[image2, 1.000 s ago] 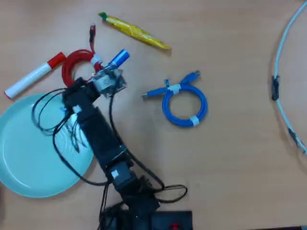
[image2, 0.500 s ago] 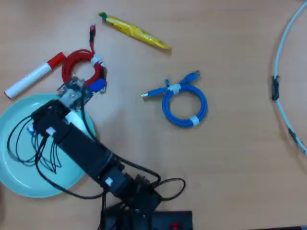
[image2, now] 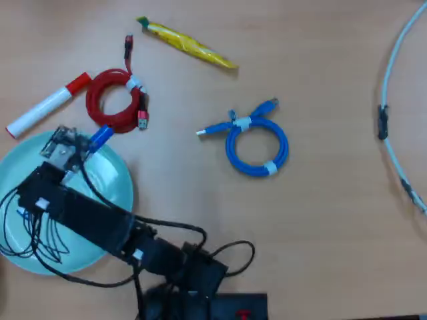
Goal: Pick up the blue pen and put it in the green bowl
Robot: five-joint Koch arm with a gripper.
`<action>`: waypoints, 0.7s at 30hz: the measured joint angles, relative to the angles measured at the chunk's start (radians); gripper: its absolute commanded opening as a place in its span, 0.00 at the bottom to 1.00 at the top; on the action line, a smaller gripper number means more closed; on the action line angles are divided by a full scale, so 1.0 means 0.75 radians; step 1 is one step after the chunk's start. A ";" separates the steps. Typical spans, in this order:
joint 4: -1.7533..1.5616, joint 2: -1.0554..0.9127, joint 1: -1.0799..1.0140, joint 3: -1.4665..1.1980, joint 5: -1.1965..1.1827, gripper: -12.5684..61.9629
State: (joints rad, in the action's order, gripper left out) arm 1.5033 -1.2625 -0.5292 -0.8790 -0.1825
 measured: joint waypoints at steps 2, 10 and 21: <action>-0.029 0.047 0.022 0.000 0.000 0.19; -0.141 0.223 0.117 -0.002 -0.055 0.22; -0.200 0.346 0.174 -0.002 -0.231 0.23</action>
State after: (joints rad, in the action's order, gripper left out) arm 1.3530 -1.0032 -0.3988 -0.8805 -0.3559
